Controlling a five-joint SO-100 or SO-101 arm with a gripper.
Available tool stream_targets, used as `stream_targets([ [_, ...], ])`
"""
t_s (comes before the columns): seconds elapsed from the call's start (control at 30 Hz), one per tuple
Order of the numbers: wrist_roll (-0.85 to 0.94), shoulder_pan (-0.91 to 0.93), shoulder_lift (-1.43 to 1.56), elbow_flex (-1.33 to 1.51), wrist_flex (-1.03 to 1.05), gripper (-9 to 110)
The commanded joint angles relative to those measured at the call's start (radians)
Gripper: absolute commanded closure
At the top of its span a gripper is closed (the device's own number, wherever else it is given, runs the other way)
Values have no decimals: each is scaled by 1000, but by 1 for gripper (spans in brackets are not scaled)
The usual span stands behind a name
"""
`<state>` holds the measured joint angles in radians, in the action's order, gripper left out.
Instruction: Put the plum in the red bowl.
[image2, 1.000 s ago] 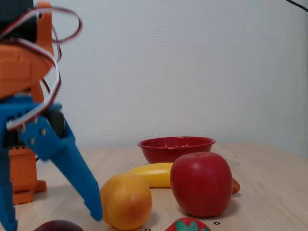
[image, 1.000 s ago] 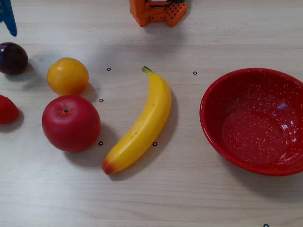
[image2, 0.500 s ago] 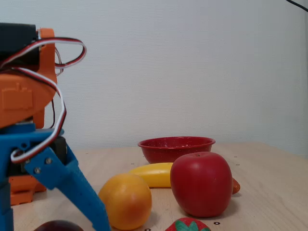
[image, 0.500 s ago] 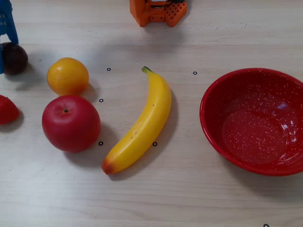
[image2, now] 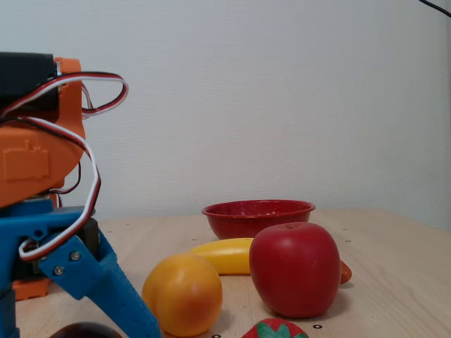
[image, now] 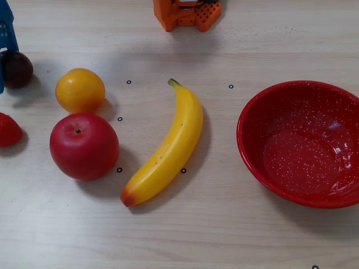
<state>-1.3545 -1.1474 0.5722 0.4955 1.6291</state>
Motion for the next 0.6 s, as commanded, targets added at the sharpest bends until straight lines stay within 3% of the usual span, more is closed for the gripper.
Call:
stream_targets([
  [0.0, -29, -12, 40, -69, -23, 56],
  [0.57, -77, 14, 29, -72, -44, 59],
])
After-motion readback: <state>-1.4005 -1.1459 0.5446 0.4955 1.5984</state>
